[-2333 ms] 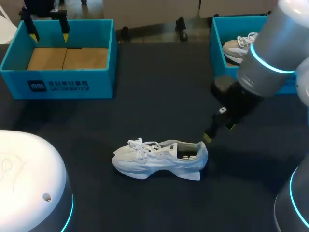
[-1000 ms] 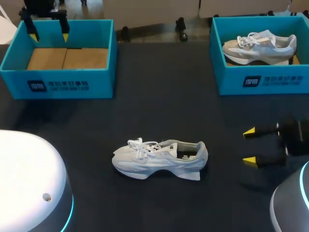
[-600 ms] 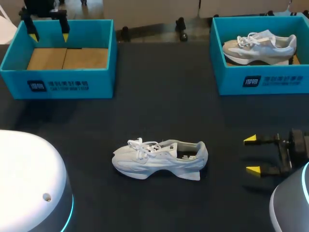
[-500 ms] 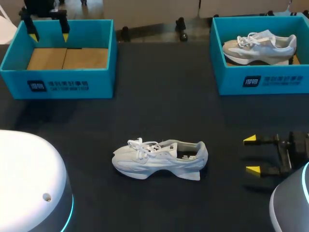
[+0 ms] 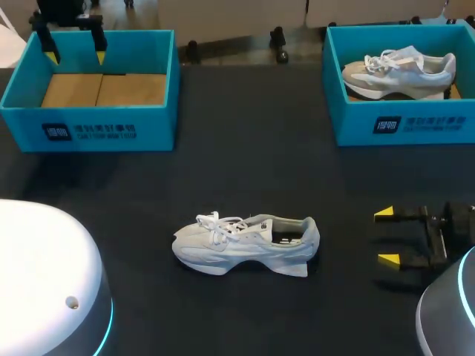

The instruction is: Take the shoe out of the shoebox, open the shoe tongue, remove and reinsert the insole, then place the shoe into the shoebox

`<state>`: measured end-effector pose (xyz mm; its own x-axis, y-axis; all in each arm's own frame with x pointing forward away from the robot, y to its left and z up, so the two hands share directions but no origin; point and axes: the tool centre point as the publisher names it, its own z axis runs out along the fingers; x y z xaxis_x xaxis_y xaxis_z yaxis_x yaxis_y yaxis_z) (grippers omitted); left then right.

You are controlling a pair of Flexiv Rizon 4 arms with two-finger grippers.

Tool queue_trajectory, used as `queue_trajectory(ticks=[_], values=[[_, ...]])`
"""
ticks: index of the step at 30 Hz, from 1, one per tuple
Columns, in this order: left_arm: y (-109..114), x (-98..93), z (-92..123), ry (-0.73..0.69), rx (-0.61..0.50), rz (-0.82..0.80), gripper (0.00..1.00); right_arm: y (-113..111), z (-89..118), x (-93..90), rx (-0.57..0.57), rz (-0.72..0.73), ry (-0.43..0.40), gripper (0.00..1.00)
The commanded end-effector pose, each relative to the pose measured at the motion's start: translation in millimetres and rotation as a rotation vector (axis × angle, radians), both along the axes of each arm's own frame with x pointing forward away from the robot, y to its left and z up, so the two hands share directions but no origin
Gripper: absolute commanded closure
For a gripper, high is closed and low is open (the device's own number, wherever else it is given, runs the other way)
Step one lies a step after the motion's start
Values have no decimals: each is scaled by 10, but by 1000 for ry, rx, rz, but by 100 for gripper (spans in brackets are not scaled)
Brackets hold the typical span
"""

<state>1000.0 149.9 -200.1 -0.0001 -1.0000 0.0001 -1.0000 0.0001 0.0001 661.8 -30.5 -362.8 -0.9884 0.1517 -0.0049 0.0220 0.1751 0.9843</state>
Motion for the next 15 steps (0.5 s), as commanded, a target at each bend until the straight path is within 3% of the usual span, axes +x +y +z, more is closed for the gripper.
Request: queue_trajectory(ticks=[1, 15], values=[[0, 0, 0, 0, 0, 0, 0, 90, 57, 8, -29, -18, -4, 0], [0, 0, 0, 0, 0, 0, 0, 319, 11, -60, -53, -125, 47, 0]])
